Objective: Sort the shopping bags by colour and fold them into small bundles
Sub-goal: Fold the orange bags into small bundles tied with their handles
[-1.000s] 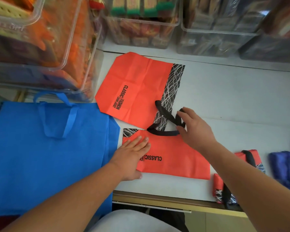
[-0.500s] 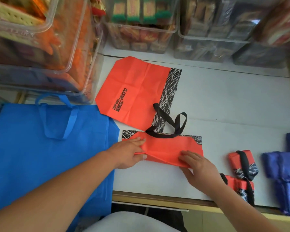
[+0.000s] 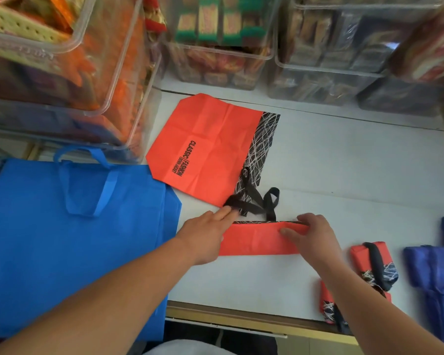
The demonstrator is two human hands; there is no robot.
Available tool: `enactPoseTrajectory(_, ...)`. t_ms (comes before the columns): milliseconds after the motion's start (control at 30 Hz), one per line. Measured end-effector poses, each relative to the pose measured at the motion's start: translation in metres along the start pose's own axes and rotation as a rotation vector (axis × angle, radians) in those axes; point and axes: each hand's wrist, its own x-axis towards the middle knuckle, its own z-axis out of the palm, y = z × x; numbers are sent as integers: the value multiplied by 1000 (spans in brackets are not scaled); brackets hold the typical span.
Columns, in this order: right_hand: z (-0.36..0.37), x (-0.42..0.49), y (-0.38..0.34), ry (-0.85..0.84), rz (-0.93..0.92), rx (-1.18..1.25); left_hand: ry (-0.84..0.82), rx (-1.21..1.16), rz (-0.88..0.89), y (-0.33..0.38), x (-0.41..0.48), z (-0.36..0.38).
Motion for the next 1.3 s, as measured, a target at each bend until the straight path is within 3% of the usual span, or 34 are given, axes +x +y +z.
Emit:
enactPoseTrajectory(167, 11, 8, -3, 102, 8, -144, 207, 13, -123, -19, 9, 9)
enactPoseTrajectory(367, 15, 14, -2, 71, 73, -74, 502, 97, -124, -33, 7, 25)
enactPoseTrajectory(467, 12, 19, -4, 60, 58, -64, 583, 211, 124, -37, 4, 31)
enactPoseTrajectory(567, 10, 24, -9, 140, 39, -141, 500, 224, 294, -46, -11, 45)
enactPoseTrajectory(700, 18, 28, -25, 455, -150, -313, 341, 246, 184, -44, -32, 57)
enactPoseTrajectory(800, 41, 4, -37, 538, -424, -267, 307, 215, 94, -27, -34, 60)
enactPoseTrajectory(900, 77, -37, -33, 322, -628, -44, 303, 254, 29, -10, -31, 62)
enactPoseTrajectory(1000, 100, -56, -16, 97, -612, 63, 282, 245, 59, -3, -35, 59)
enactPoseTrajectory(1067, 95, -52, -11, -21, -571, 209, 270, 108, 144, 0, -40, 52)
enactPoseTrajectory(1200, 74, -50, -2, -282, -588, 258, 288, -175, 198, 11, -53, 29)
enactPoseTrajectory(1300, 57, -60, -4, -306, -581, 358, 347, -365, 156, 29, -49, 5)
